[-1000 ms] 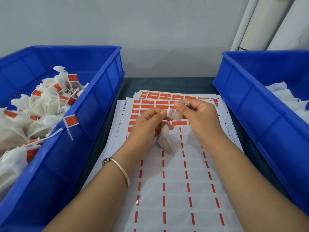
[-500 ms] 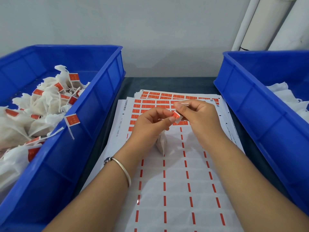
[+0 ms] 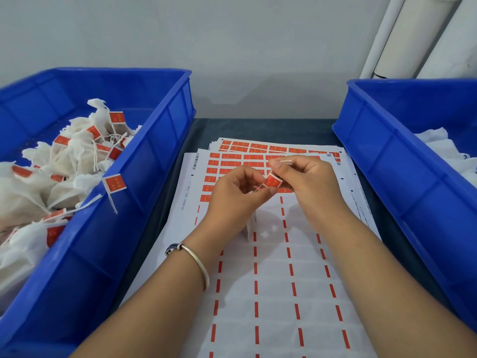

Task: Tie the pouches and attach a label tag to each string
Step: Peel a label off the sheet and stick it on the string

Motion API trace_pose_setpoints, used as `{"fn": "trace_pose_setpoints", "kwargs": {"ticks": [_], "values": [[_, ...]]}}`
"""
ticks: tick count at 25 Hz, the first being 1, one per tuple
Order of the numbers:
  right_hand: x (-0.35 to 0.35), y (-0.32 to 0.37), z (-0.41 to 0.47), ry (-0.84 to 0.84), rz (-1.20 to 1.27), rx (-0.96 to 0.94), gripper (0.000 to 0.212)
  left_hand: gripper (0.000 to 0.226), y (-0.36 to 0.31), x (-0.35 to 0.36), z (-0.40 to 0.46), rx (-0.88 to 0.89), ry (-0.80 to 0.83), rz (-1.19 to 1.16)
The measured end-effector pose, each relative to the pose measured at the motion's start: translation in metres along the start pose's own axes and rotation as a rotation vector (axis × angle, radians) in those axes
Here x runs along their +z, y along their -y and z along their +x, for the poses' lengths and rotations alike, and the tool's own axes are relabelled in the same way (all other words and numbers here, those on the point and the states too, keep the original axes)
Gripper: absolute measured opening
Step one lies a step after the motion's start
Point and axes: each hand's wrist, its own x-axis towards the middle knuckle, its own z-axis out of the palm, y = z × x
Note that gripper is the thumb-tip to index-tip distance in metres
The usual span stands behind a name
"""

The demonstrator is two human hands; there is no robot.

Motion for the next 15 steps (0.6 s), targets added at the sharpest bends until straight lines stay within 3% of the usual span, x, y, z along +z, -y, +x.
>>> {"fn": "trace_pose_setpoints", "kwargs": {"ticks": [3,8,15], "values": [[-0.0009,0.0016,-0.0014,0.033,0.02,-0.024,0.012,0.026,-0.0037,-0.0011,-0.0005,-0.005,0.017,-0.03],[-0.0026,0.0029,-0.0024,0.108,0.082,-0.063,0.006,0.022,-0.0059,-0.0049,-0.002,0.004,0.012,-0.076],[-0.0018,0.0,-0.0018,0.121,0.078,-0.083,0.025,0.024,-0.0039,-0.0086,0.0002,-0.048,0.018,-0.253]]}}
